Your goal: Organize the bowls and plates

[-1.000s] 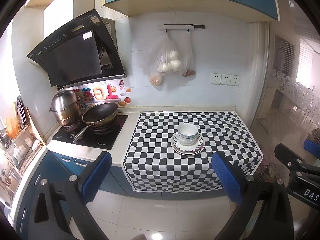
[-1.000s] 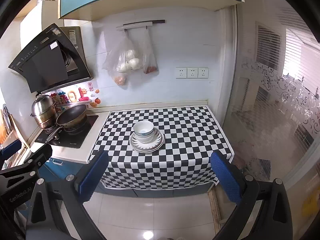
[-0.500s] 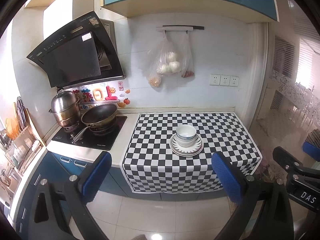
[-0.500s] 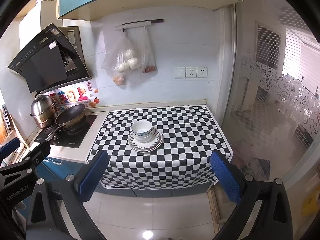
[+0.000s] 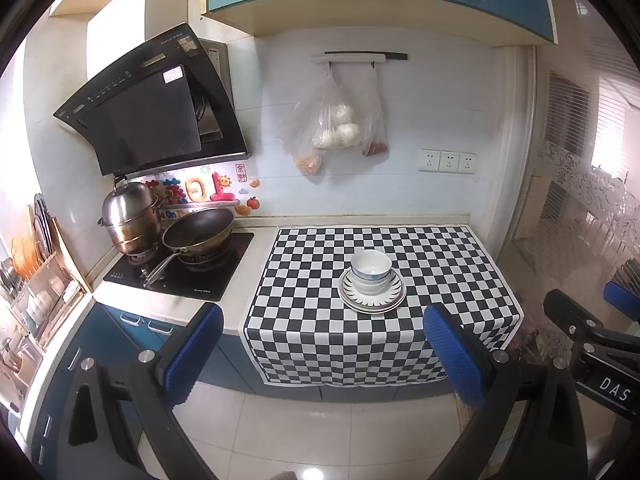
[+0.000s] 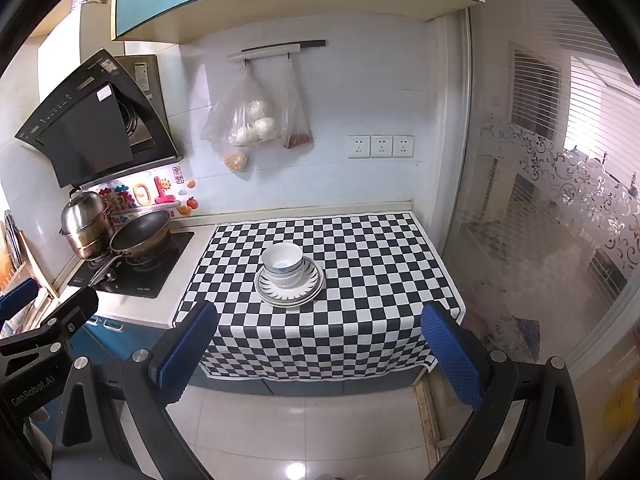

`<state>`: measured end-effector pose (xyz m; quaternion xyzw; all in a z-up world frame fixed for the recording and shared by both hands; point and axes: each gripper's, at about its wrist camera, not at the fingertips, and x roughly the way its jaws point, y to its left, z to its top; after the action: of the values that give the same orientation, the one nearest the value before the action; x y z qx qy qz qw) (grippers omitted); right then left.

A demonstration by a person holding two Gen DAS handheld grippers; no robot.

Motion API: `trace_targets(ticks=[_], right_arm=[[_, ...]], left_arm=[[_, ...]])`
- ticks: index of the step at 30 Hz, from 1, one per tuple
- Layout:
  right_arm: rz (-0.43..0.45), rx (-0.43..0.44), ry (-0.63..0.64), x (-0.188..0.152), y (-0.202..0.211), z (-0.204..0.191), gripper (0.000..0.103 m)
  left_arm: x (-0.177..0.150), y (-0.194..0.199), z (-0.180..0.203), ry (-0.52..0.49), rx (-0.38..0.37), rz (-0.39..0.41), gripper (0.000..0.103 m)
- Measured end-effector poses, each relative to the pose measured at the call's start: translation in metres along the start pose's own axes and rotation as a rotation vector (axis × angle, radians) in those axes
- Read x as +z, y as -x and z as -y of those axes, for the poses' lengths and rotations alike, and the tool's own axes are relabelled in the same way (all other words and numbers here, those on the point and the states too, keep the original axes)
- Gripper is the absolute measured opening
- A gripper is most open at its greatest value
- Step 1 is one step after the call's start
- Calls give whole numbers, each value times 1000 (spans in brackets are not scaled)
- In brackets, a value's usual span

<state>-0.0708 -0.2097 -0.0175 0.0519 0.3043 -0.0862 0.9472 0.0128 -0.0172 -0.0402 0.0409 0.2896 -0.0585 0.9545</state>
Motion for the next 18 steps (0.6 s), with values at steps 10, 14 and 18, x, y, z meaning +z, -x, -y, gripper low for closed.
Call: trace_targets(ticks=[10, 14, 18], right_arm=[[-1, -1, 3, 0, -1, -2, 103], [-1, -2, 5, 1, -3, -2, 103], [0, -5, 3, 1, -3, -2, 103]], left_arm=[[0, -4, -4, 11, 9, -7, 102], [1, -4, -4, 10, 9, -5, 102], [0, -5, -3, 7, 8, -8, 102]])
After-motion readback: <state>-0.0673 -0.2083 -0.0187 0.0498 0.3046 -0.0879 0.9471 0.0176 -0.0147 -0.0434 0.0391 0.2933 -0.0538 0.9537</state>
